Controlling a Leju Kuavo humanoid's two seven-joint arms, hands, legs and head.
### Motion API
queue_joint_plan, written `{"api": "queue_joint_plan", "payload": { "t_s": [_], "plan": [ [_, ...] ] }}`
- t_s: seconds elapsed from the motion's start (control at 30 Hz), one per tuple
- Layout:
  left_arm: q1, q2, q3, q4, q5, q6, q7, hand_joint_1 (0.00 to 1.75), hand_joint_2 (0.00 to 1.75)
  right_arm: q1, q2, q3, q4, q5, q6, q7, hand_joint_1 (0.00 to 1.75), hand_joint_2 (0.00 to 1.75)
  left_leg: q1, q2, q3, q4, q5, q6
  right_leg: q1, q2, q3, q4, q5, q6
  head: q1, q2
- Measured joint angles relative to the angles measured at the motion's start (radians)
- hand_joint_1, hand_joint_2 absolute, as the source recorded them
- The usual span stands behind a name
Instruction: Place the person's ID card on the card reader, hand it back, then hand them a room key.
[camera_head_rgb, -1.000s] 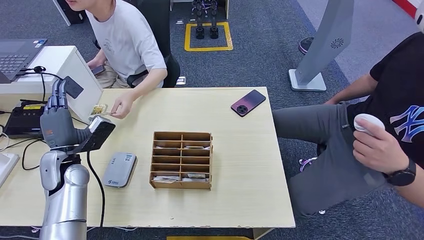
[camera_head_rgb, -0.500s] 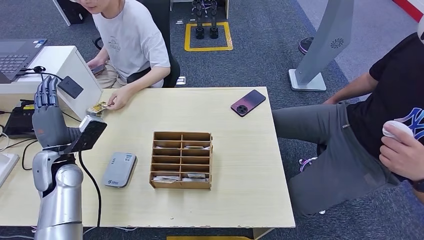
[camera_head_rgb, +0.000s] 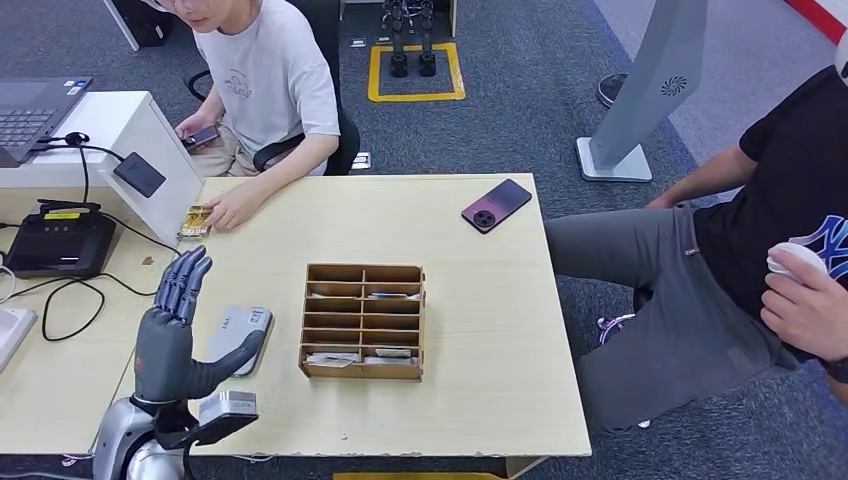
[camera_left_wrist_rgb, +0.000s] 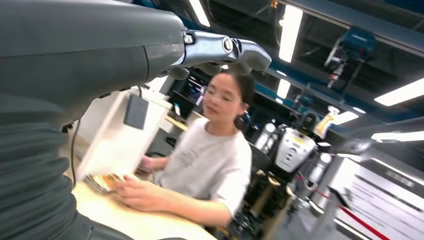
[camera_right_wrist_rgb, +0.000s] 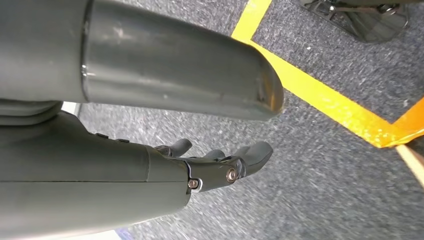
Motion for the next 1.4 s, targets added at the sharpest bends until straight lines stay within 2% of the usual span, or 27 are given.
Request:
{"api": "queue_joint_plan", "payload": {
  "t_s": [0.47, 0.6, 0.83, 1.07, 1.4],
  "plan": [
    [0.074, 0.046, -0.079, -0.072, 0.05, -0.024, -0.024, 0.0, 1.75, 0.0, 0.0, -0.025, -0.003, 0.014, -0.006, -0.015, 0.0, 0.0, 0.0, 0.0, 0.0, 0.0, 0.0, 0.0, 0.0, -0.001, 0.001, 0.0, 0.0, 0.0, 0.0, 0.0],
    [0.096, 0.061, -0.104, -0.079, 0.0, -0.027, -0.028, 0.0, 1.75, 0.0, 0.0, -0.03, -0.003, 0.014, -0.006, -0.009, 0.0, 0.0, 0.0, 0.0, 0.0, 0.0, 0.0, 0.0, 0.0, -0.001, 0.0, 0.0, 0.0, 0.0, 0.0, 0.0],
    [0.078, 0.08, -0.208, -0.038, -0.174, 0.013, 0.079, 0.0, 1.75, -0.002, 0.0, -0.051, -0.005, 0.03, 0.0, -0.012, 0.0, 0.0, 0.0, 0.0, 0.0, 0.0, 0.0, 0.0, 0.0, -0.001, 0.0, 0.0, 0.0, 0.0, 0.0, 0.0],
    [0.038, 0.084, -0.325, 0.066, -0.26, 0.068, 0.176, 0.0, 1.75, -0.006, 0.0, -0.065, -0.005, 0.048, 0.004, -0.012, 0.0, 0.0, 0.0, 0.0, 0.0, 0.0, 0.0, 0.0, 0.0, -0.001, 0.001, 0.0, 0.001, 0.0, 0.0, 0.0],
    [-0.002, 0.068, -0.375, 0.191, -0.401, 0.109, 0.295, 0.0, 1.75, -0.007, 0.0, -0.076, -0.005, 0.057, 0.008, -0.013, 0.0, 0.0, 0.0, 0.0, 0.0, 0.0, 0.0, 0.0, 0.0, -0.001, 0.0, 0.0, 0.0, 0.0, 0.0, 0.0]
  ]
}}
